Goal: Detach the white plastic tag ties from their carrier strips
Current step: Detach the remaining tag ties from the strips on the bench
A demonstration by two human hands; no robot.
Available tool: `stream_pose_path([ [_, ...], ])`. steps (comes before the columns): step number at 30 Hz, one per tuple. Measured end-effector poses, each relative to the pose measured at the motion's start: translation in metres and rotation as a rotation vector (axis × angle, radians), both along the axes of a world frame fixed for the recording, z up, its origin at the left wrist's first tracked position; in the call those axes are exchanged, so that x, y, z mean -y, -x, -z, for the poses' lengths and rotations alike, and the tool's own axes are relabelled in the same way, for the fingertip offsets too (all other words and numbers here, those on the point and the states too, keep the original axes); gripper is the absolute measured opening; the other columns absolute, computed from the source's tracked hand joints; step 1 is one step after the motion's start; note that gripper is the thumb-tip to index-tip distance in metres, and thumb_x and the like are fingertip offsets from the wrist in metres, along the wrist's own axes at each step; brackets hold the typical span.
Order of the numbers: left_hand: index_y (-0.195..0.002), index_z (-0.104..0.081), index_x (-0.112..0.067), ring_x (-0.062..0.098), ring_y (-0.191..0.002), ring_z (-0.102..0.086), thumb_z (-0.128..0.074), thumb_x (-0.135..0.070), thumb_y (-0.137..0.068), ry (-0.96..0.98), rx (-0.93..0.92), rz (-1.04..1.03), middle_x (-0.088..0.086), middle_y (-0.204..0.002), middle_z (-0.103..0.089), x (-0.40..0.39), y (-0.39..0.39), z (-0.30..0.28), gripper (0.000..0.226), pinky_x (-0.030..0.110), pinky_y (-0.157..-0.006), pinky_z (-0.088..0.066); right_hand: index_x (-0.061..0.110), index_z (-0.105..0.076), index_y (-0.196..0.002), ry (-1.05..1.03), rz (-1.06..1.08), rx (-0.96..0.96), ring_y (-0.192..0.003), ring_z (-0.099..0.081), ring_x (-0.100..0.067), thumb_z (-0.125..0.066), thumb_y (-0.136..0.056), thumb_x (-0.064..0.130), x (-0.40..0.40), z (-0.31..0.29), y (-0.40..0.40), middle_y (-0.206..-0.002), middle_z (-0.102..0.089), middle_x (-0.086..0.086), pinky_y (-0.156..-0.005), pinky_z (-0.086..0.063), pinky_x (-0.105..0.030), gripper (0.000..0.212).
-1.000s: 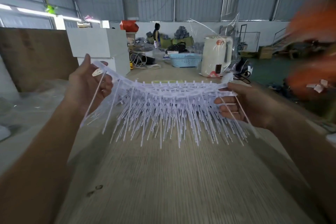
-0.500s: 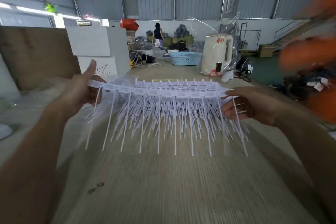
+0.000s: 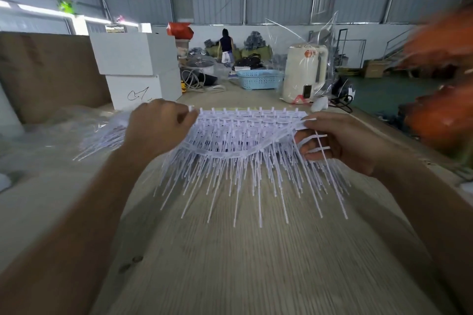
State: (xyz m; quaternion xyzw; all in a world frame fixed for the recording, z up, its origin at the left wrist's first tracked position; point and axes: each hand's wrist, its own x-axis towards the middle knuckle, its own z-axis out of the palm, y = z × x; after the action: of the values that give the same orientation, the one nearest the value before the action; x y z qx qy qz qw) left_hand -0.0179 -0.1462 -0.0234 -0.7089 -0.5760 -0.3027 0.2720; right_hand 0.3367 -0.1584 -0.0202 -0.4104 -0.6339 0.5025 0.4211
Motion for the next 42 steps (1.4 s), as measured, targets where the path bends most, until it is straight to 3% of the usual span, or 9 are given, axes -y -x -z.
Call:
stream_pose_path([
  [4, -0.090, -0.077, -0.014, 0.030, -0.090, -0.063, -0.053, -0.035, -0.099, -0.076, -0.227, 0.055, 0.006, -0.097, -0.074, 0.005, -0.022, -0.001, 0.033, 0.044, -0.080, -0.046, 0.007, -0.065, -0.113, -0.036, -0.037, 0.001, -0.077, -0.070, -0.025, -0.059, -0.099, 0.026, 0.003, 0.002, 0.011, -0.101, -0.074, -0.018, -0.070, -0.060, -0.036, 0.024],
  [10, -0.115, -0.070, -0.017, 0.022, -0.110, -0.059, -0.053, -0.030, -0.103, 0.117, -0.022, 0.453, 0.002, -0.125, -0.063, 0.019, -0.064, 0.007, 0.025, 0.040, -0.095, -0.046, 0.010, -0.067, -0.105, -0.101, -0.082, -0.044, -0.073, -0.068, -0.023, -0.061, -0.098, 0.028, 0.011, 0.006, 0.027, -0.096, -0.073, -0.017, -0.065, -0.058, -0.034, 0.021],
  [15, -0.125, -0.062, -0.027, -0.006, -0.102, -0.059, -0.045, -0.035, -0.106, 0.381, 0.411, 0.715, -0.014, -0.118, -0.064, 0.032, -0.096, 0.010, 0.027, 0.007, -0.082, -0.041, 0.012, -0.071, -0.111, -0.161, -0.184, -0.023, -0.090, -0.070, -0.021, -0.060, -0.098, 0.026, 0.014, 0.008, 0.031, -0.103, -0.074, -0.013, -0.076, -0.058, -0.032, 0.022],
  [19, -0.091, -0.064, -0.036, 0.002, -0.070, -0.054, -0.043, -0.034, -0.106, 0.452, 0.459, 0.781, -0.017, -0.075, -0.060, 0.036, -0.101, 0.012, 0.026, 0.026, -0.070, -0.041, 0.015, -0.071, -0.112, -0.187, -0.281, -0.015, -0.098, -0.069, -0.022, -0.060, -0.097, 0.027, 0.016, 0.008, 0.032, -0.107, -0.073, -0.011, -0.086, -0.057, -0.038, 0.022],
  [22, -0.080, -0.063, -0.029, -0.004, -0.062, -0.055, -0.045, -0.028, -0.105, 0.452, 0.499, 0.833, -0.015, -0.066, -0.061, 0.040, -0.102, 0.008, 0.030, 0.014, -0.067, -0.039, 0.013, -0.071, -0.109, -0.217, -0.317, -0.043, -0.092, -0.068, -0.020, -0.061, -0.096, 0.024, 0.019, 0.006, 0.033, -0.102, -0.072, -0.011, -0.085, -0.058, -0.039, 0.021],
  [27, -0.076, -0.057, -0.005, 0.015, -0.051, -0.053, -0.042, -0.027, -0.107, 0.474, 0.599, 0.871, 0.002, -0.056, -0.057, 0.045, -0.103, 0.000, 0.041, 0.028, -0.060, -0.043, 0.007, -0.067, -0.111, -0.220, -0.334, -0.139, -0.066, -0.063, -0.020, -0.062, -0.093, 0.020, 0.025, 0.001, 0.035, -0.087, -0.066, -0.011, -0.059, -0.057, -0.032, 0.023],
  [31, -0.067, -0.044, -0.014, 0.018, -0.047, -0.038, -0.040, -0.026, -0.108, 0.482, 0.660, 0.876, 0.005, -0.053, -0.041, 0.051, -0.106, -0.010, 0.044, 0.030, -0.054, -0.036, -0.005, -0.058, -0.117, -0.298, -0.308, -0.125, -0.048, -0.042, -0.016, -0.057, -0.094, 0.016, 0.032, -0.005, 0.037, -0.071, -0.056, -0.011, -0.044, -0.037, -0.023, 0.031],
  [36, -0.067, -0.035, -0.018, 0.010, -0.046, -0.028, -0.043, -0.025, -0.107, 0.527, 0.731, 0.850, -0.007, -0.053, -0.031, 0.055, -0.105, -0.018, 0.042, 0.022, -0.047, -0.026, -0.002, -0.065, -0.110, -0.723, -0.138, 0.162, -0.046, -0.042, -0.008, -0.053, -0.101, 0.009, 0.042, -0.016, 0.040, -0.057, -0.052, -0.012, -0.050, -0.035, -0.017, 0.018],
  [42, -0.061, -0.036, -0.015, 0.010, -0.044, -0.026, -0.042, -0.024, -0.107, 0.561, 0.714, 0.857, -0.003, -0.052, -0.030, 0.058, -0.105, -0.020, 0.047, 0.020, -0.046, -0.026, 0.002, -0.067, -0.106, -1.008, 0.047, 0.381, -0.060, -0.052, -0.017, -0.051, -0.102, 0.009, 0.038, -0.011, 0.045, -0.071, -0.057, -0.004, -0.060, -0.040, -0.025, 0.017],
])
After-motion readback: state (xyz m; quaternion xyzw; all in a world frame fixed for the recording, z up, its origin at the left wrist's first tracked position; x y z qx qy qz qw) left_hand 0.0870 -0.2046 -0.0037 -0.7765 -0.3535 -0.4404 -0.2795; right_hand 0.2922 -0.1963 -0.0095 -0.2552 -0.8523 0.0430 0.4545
